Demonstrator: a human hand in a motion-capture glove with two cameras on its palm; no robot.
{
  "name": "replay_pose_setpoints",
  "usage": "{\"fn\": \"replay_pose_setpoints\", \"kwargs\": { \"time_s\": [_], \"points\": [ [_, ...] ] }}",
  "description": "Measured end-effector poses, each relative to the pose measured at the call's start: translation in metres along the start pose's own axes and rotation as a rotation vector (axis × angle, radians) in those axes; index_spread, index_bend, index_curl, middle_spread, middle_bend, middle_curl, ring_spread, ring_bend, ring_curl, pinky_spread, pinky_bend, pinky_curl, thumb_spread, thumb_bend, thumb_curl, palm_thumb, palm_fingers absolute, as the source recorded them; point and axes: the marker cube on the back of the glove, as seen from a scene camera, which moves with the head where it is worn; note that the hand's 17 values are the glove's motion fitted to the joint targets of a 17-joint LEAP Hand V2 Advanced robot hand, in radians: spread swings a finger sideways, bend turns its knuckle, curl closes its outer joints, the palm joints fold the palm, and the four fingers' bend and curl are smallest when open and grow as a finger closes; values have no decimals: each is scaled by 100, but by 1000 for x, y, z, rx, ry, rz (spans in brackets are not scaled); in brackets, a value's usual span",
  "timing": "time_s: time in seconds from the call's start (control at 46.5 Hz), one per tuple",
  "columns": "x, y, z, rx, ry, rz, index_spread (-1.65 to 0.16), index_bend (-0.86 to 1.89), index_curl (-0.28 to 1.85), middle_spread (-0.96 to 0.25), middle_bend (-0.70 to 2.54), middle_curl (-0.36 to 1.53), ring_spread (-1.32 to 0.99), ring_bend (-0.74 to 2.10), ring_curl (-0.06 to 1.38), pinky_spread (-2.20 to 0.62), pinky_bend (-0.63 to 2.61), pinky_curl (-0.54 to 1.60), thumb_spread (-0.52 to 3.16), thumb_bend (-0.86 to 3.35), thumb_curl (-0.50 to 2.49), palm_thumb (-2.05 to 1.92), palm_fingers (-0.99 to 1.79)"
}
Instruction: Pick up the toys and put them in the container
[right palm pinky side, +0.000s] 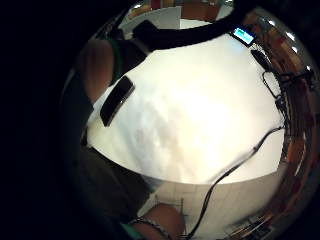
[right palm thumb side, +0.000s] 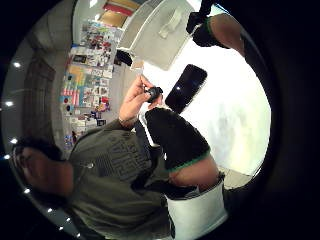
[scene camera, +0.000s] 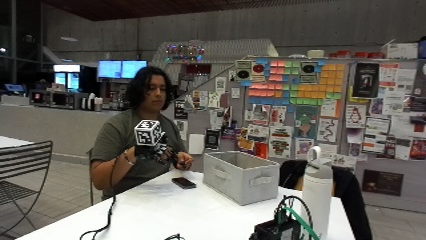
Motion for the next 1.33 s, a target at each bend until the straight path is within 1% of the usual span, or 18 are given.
{"fn": "replay_pose_setpoints", "kwargs": {
  "time_s": [0.859, 1.332],
  "points": [
    [-7, 1, 9, -34, -16, 12, -44, 24, 50, -11, 19, 39, -20, 56, 22, 2, 53, 33, 133, -4, 20, -5, 34],
    [-14, 0, 16, -32, -23, -7, -44, 24, 50, -11, 19, 38, -20, 56, 22, 3, 53, 34, 134, -4, 20, -5, 34]
  ]
}}
